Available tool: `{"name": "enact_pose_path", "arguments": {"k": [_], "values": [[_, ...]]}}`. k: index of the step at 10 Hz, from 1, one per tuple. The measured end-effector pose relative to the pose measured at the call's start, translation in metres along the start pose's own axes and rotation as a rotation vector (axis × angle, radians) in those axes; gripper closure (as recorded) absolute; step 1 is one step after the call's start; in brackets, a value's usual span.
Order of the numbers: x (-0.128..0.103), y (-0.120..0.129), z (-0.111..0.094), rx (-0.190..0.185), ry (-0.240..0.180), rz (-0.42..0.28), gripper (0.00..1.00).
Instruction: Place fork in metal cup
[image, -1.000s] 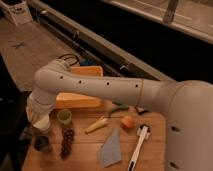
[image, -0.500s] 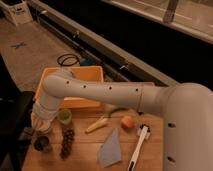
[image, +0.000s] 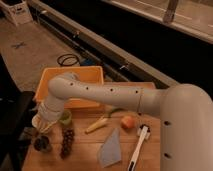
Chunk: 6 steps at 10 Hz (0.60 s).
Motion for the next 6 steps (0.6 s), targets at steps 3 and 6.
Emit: {"name": "enact_pose_path", "arguments": {"k": [3, 6], "values": [[0.01, -0.003, 0.001, 0.034, -0.005, 0.003, 0.25], [0.015, -0.005, -0.004, 0.116, 0.0, 0.001, 0.2]]}}
